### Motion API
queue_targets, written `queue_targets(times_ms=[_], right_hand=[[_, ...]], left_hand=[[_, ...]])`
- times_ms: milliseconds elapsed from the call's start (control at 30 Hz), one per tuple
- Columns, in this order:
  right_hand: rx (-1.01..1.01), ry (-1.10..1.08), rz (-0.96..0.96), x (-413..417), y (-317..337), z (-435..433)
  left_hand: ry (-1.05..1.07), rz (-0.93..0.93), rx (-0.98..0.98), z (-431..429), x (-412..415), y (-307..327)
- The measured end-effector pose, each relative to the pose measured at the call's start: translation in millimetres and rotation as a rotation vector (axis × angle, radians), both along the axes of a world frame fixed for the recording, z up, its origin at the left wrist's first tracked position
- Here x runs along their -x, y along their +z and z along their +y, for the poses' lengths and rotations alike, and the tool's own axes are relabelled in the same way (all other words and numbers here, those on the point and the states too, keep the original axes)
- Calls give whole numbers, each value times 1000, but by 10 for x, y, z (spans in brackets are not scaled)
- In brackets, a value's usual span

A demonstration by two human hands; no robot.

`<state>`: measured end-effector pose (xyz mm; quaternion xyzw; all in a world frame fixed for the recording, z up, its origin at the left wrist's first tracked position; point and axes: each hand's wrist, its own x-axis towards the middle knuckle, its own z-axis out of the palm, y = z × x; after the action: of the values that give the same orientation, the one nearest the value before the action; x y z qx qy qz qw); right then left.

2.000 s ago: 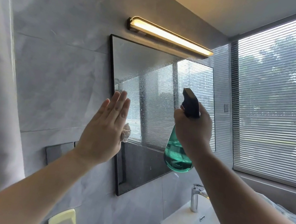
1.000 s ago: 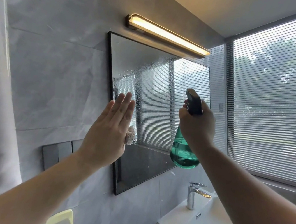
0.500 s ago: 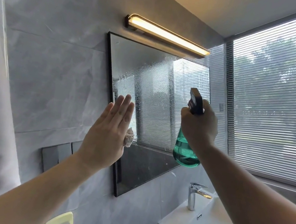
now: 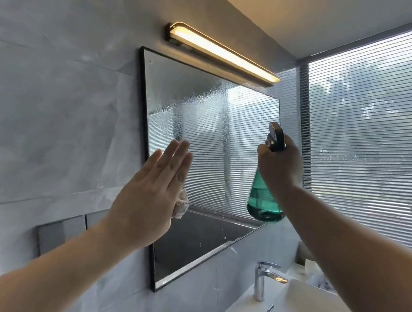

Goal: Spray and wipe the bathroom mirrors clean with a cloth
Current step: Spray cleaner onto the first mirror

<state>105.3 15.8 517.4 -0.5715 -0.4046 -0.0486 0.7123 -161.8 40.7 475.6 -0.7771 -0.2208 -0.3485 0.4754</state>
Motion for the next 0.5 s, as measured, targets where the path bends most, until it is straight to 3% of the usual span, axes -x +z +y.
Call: queue_targets(times_ms=[133, 333, 500], right_hand=[[16, -28, 32, -77, 244, 180], [73, -118, -132, -27, 436, 406], [89, -149, -87, -88, 455, 567]], left_hand=[[-66, 29, -22, 53, 6, -4], [-75, -29, -95, 5, 56, 198], [-22, 55, -145, -12, 44, 218]])
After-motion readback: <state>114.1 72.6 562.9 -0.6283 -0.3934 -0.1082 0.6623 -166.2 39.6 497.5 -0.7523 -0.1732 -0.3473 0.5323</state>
